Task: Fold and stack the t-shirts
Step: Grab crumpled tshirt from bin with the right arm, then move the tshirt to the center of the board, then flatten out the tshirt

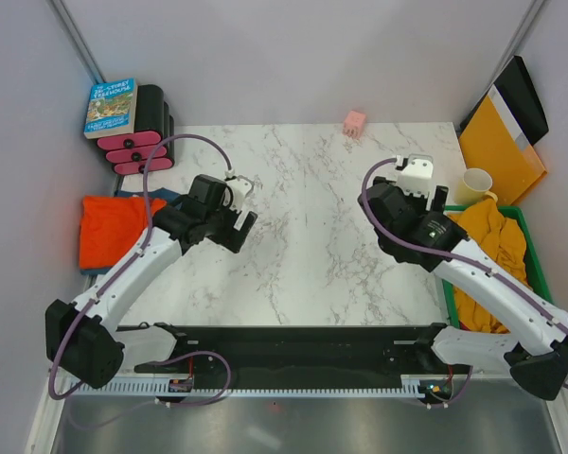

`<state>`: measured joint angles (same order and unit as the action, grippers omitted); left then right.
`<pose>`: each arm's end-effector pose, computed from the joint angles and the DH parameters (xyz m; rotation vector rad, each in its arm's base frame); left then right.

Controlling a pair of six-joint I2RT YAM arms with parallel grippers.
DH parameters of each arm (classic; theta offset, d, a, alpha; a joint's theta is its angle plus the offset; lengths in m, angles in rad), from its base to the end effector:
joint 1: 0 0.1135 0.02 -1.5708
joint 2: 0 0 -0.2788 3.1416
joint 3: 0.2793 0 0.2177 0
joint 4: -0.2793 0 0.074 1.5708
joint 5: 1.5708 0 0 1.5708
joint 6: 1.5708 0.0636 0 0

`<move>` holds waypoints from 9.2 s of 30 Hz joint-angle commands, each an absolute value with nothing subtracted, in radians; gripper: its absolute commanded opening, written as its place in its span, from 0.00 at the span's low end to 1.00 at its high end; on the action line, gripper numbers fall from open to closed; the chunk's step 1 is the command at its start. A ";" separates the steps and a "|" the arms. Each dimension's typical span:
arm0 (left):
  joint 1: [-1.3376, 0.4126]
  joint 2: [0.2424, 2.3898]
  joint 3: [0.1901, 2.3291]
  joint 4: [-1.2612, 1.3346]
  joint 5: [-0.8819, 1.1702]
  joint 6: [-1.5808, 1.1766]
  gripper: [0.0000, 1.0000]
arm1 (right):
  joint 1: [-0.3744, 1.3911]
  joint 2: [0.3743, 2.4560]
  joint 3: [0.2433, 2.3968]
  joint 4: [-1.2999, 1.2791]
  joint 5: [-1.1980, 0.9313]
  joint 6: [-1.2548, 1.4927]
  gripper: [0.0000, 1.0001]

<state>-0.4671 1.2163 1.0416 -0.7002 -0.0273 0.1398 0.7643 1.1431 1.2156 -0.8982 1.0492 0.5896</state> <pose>0.2043 -0.1011 0.2921 0.7201 2.3402 -0.1117 0.1684 0.0850 0.3645 0.2648 1.9486 -0.3957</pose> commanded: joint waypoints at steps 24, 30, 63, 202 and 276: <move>-0.385 0.960 0.827 -0.614 0.080 0.213 1.00 | -0.109 1.242 0.972 -0.572 0.558 0.493 0.66; -0.380 0.982 0.831 -0.611 0.089 0.218 1.00 | -0.109 1.341 0.977 -0.538 0.581 0.505 0.66; -0.336 0.971 0.865 -0.611 0.101 0.181 1.00 | 0.159 0.996 1.138 -0.417 0.299 0.446 0.00; 0.118 1.112 1.149 -0.713 0.311 0.330 0.02 | 0.878 1.259 0.896 -0.487 0.797 0.789 0.00; 0.282 1.772 2.500 -0.913 0.367 0.183 0.02 | 0.483 1.612 2.163 -0.607 0.731 0.172 0.00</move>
<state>0.2726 1.7386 2.5145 -0.9066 0.4618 0.2108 0.5133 1.5524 2.0872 -0.5842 0.7849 0.1543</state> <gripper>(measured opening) 0.030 0.007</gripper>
